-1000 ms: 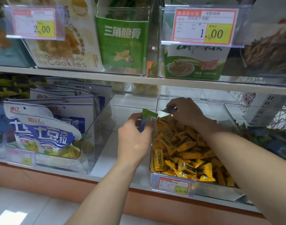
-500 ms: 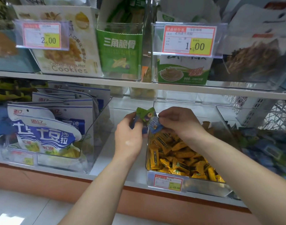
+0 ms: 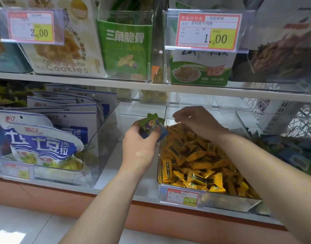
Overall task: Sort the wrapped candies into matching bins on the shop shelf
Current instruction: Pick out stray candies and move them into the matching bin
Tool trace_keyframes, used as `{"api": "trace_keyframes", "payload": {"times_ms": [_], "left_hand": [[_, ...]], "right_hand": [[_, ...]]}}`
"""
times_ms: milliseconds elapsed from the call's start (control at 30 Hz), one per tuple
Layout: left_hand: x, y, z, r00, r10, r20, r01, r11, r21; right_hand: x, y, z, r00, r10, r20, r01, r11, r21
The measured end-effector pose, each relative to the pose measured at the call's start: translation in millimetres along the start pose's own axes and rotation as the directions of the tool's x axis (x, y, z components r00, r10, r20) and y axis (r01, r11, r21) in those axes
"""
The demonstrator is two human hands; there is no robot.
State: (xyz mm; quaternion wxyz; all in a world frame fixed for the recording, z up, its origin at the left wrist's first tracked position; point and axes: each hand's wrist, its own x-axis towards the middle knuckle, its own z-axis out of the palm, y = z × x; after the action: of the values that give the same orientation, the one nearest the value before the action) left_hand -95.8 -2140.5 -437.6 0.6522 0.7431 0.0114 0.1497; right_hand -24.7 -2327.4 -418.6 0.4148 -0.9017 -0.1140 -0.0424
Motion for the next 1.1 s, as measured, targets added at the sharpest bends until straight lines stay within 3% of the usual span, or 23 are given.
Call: {"api": "trace_keyframes", "payload": {"times_ms": [67,133,233,333,467,533,600,667,800,1000,1100], "left_hand": [[1.6,-1.1,-1.4,1.0,0.005,-0.011,-0.005,1.0,0.007],[2.1,-2.2,-1.4,1.0,0.004,-0.015,-0.004,1.0,0.006],[2.0,-3.9,0.7,1.0,0.001,-0.004,-0.001,1.0,0.01],[2.1,-5.7,2.2,1.0,0.004,0.009,-0.004,1.0,0.018],[2.6,-8.4,3.0,1.0,-0.009,0.013,0.008,1.0,0.03],[1.6,-9.1,3.9,1.0,-0.005,0.015,0.005,0.999,0.038],[0.4,-9.0,5.4,1.0,0.001,0.009,-0.002,0.998,0.055],[-0.2,-8.4,7.2,1.0,0.004,0.004,-0.005,0.998,0.067],[-0.9,-10.1,9.0,1.0,-0.009,0.006,0.009,0.997,0.078],[0.6,-13.4,10.3,1.0,-0.013,0.012,0.011,0.995,0.095],[-0.9,-15.0,14.2,1.0,-0.01,0.006,0.009,0.993,0.118]], "right_hand": [[9.2,18.8,-7.1,0.992,0.078,0.102,-0.053,0.973,-0.227],[8.3,37.2,-4.4,0.921,0.225,0.319,-0.081,0.909,-0.408],[-13.2,46.4,3.8,0.837,0.288,0.466,-0.011,0.86,-0.511],[-38.2,40.6,-9.4,0.871,0.214,0.442,0.067,0.84,-0.538],[-50.4,23.2,-39.6,0.833,0.273,0.48,0.048,0.83,-0.555],[-37.7,21.5,-45.4,0.895,0.237,0.377,0.018,0.827,-0.562],[-12.8,31.7,-42.3,0.978,0.08,0.192,0.045,0.822,-0.568],[14.8,46.5,-30.7,0.995,0.047,0.084,0.006,0.841,-0.54],[52.1,69.5,-2.4,0.915,0.357,0.188,-0.209,0.819,-0.535],[62.9,76.2,13.8,0.849,0.43,0.306,-0.193,0.792,-0.579],[62.9,81.4,15.2,0.852,0.391,0.348,-0.181,0.843,-0.506]]}}
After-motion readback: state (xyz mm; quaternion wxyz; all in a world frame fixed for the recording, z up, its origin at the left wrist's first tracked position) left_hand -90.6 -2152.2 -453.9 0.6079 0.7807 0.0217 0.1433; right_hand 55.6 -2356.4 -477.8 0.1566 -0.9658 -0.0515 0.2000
